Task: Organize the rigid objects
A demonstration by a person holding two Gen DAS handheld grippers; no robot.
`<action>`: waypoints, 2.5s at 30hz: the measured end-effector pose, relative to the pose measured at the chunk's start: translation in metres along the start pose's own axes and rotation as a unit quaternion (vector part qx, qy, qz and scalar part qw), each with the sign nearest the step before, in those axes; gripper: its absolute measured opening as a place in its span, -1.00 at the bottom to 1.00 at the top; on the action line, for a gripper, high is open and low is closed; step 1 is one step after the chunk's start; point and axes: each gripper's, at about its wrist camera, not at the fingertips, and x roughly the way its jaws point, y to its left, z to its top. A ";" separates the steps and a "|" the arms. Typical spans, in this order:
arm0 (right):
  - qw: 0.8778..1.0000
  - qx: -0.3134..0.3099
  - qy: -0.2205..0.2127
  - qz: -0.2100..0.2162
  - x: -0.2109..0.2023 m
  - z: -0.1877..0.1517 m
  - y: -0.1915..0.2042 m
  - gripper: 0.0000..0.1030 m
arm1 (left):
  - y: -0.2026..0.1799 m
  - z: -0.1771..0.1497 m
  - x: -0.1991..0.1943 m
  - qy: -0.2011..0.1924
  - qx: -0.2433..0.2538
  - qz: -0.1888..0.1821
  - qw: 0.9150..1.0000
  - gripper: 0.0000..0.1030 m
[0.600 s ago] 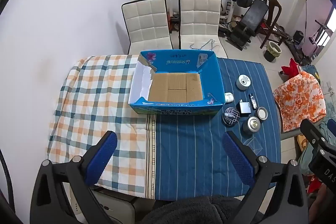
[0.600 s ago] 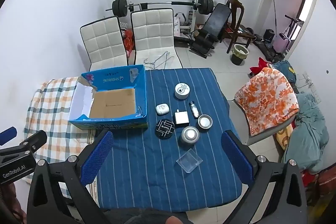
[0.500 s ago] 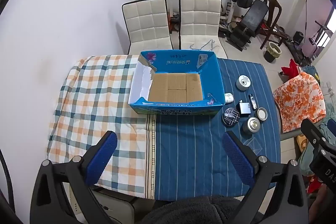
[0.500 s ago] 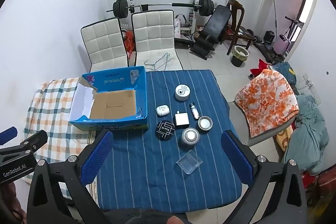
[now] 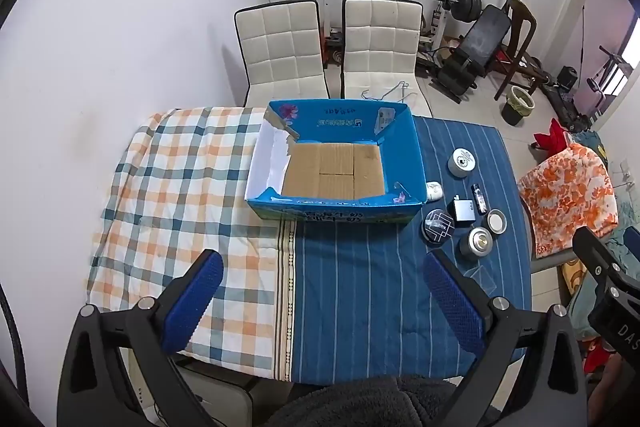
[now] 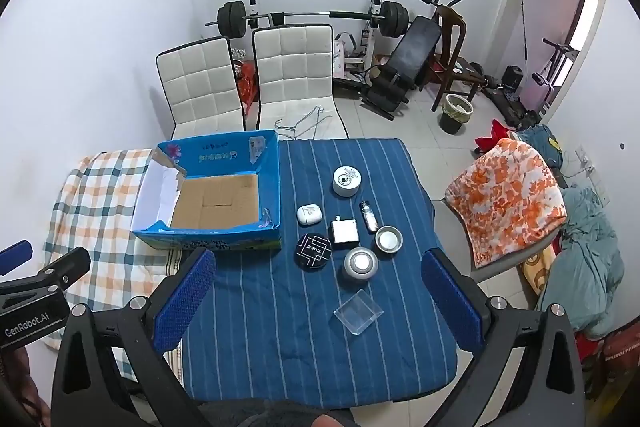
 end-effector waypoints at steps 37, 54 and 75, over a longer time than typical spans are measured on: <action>1.000 -0.003 -0.011 0.004 -0.005 0.002 0.009 1.00 | -0.005 0.000 -0.016 -0.014 -0.008 -0.005 1.000 0.99; 1.000 -0.004 -0.011 0.004 -0.002 0.002 0.008 1.00 | 0.000 -0.004 -0.013 -0.016 -0.010 -0.005 1.000 0.99; 0.996 0.072 0.060 0.005 0.059 -0.009 -0.035 1.00 | -0.019 0.001 0.010 -0.010 0.010 -0.018 1.000 0.99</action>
